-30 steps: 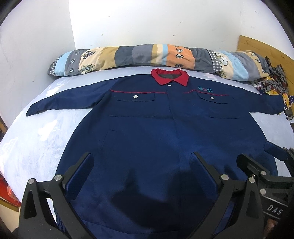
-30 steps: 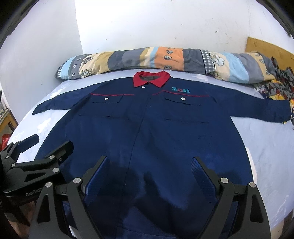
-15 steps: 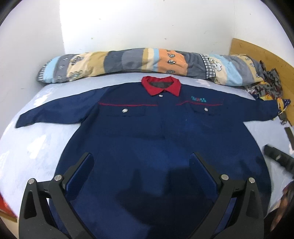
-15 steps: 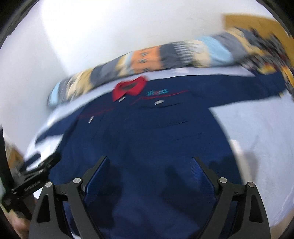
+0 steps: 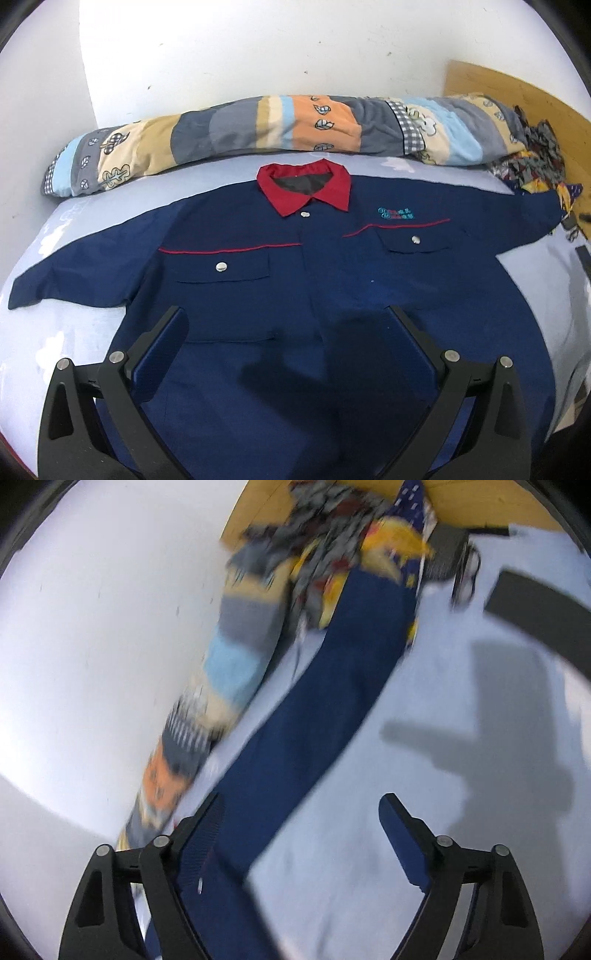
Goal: Fold large clothes
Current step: 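Grasp the navy sleeve cuff with the right gripper and lift it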
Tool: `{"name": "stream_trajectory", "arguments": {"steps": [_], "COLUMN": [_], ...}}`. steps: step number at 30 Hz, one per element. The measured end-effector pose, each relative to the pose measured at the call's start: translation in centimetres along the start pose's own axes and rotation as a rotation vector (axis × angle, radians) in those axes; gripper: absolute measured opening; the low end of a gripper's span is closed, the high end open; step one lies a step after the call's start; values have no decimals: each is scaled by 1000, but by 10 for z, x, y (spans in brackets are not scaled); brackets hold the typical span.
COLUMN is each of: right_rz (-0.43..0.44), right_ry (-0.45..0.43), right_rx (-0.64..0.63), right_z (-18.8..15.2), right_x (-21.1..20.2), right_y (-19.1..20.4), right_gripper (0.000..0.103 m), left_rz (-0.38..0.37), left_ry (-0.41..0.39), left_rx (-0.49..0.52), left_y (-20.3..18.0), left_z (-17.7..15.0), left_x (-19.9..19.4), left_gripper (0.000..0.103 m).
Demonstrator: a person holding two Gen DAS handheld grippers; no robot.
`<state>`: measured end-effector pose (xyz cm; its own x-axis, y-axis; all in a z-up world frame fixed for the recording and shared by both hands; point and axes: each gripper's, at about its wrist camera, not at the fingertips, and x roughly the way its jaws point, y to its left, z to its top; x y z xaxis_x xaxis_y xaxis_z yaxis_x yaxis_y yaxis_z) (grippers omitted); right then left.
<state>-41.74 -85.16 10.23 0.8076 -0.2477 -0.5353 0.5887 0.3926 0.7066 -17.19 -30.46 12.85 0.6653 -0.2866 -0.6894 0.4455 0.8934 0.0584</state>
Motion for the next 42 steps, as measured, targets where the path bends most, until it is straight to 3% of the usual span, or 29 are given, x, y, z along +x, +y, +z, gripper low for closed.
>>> {"name": "stream_trajectory", "arguments": {"steps": [2, 5, 12, 16, 26, 28, 29, 30, 37, 42], "right_rz": [-55, -85, -119, -137, -179, -188, -197, -211, -112, -62], "right_ry": [-20, -48, -109, -101, -108, -110, -111, -116, -180, -176], "right_rx": [22, 75, 122, 64, 10, -22, -55, -75, -118, -157], "right_z": [27, 65, 112, 126, 143, 142, 140, 138, 126, 119], "right_x": [13, 39, 78, 100, 136, 134, 130, 127, 90, 69], "right_y": [-13, -39, -85, -83, -83, -77, -70, -65, -31, 9], "right_gripper": [77, 61, 57, 57, 57, 38, 20, 15, 9, 8], "left_rz": [10, 10, 14, 8, 28, 28, 27, 26, 16, 10], "left_ry": [10, 26, 26, 35, 67, 69, 69, 68, 52, 29], "left_rx": [11, 0, -23, -5, 33, 34, 33, 30, 19, -1], "left_y": [2, 7, 13, 9, 3, 2, 2, 2, 3, 7], "left_z": [-1, -2, -1, -2, -10, -10, -10, -9, -7, -3], "left_x": [4, 10, 19, 25, 36, 37, 36, 36, 30, 22], "left_gripper": [103, 103, 103, 103, 103, 103, 103, 103, 103, 103]}}
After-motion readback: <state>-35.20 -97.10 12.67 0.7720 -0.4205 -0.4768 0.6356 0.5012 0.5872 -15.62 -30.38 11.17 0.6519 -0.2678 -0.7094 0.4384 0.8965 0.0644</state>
